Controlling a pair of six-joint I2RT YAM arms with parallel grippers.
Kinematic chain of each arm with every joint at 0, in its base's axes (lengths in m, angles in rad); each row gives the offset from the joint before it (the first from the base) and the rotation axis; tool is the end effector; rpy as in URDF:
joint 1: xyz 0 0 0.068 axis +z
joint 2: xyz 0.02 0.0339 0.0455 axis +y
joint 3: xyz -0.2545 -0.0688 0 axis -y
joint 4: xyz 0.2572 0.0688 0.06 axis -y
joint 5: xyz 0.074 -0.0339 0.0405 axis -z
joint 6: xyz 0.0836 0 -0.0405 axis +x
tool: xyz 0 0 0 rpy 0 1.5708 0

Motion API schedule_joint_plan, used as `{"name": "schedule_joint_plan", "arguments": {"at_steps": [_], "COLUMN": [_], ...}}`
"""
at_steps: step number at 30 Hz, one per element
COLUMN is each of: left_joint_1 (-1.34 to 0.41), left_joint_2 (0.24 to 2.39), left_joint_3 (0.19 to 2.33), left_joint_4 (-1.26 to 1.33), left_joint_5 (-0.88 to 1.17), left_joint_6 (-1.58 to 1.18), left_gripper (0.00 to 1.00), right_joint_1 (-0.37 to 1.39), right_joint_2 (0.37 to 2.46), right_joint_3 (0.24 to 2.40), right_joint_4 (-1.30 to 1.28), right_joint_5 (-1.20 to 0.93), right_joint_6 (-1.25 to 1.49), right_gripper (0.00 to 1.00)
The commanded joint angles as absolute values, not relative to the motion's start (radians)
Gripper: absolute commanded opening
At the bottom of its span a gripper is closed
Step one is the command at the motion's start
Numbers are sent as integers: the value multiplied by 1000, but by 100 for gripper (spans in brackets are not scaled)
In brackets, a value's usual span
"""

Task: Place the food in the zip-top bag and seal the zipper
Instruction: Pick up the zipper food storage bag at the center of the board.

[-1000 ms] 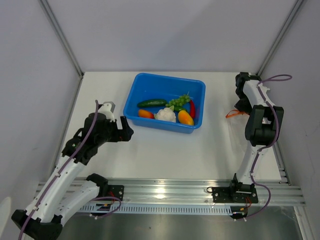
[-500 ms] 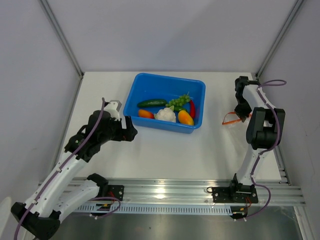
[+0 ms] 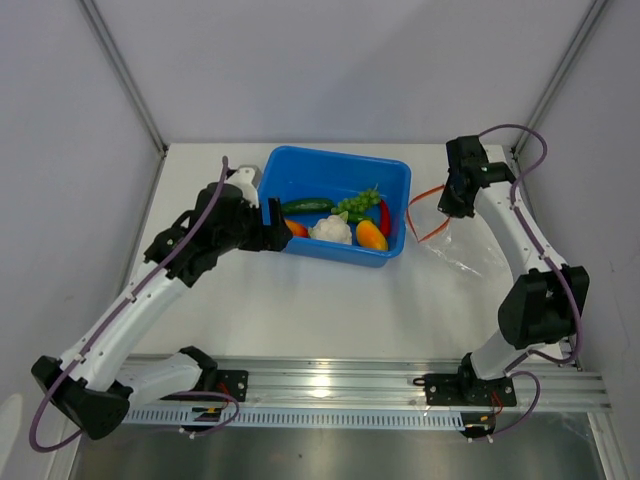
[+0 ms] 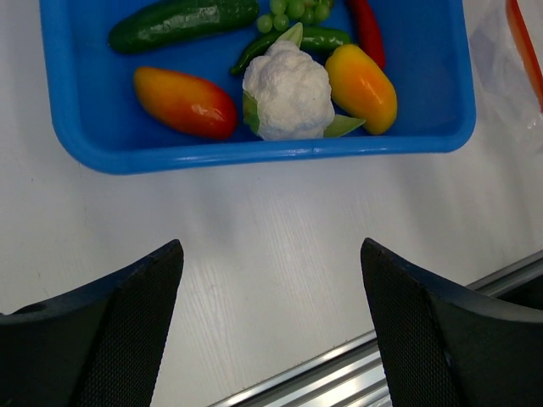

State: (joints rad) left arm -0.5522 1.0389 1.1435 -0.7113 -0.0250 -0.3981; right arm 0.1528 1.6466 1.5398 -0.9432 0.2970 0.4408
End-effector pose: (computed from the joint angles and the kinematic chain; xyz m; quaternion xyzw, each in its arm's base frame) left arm 0.2309 -0.1398 0.3295 0.0624 0.8838 -0.2022 0.4173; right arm 0.3773 0.0334 0.2660 0.1748 0.9403 -0.0622 0.2853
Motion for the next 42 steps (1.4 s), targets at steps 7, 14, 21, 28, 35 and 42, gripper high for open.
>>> {"name": "schedule_joint_plan", "arguments": {"at_steps": [7,14,21,28,35,42], "left_joint_1": [-560,-557,-549,-528,-526,-526], "left_joint_2": [1244,1442,1630,1713,1781,1935], "left_joint_3": [1337,1531,1729,1781,1795,1900], "left_joint_4": [-808,-885,-968,-986,-933,-899], "left_joint_5": [-92,-54,-11,43,150,209], "left_joint_6": [-460,-407,-382,-371,-351,-333], "left_gripper": [87,90,100,100,99,99], "right_joint_1": [270,317,316,295,244,204], "right_joint_2": [1531,1477,1439,1407,1365,1339], "right_joint_3": [1491,1456,1417,1374,1306,1266], "right_joint_4": [-916,-910,-914,-907,-879,-864], "right_joint_5": [94,60,69,60,12,-57], "right_joint_6": [385,387,370,356,348,347], "right_gripper": [0,0,0,0,0,0]}}
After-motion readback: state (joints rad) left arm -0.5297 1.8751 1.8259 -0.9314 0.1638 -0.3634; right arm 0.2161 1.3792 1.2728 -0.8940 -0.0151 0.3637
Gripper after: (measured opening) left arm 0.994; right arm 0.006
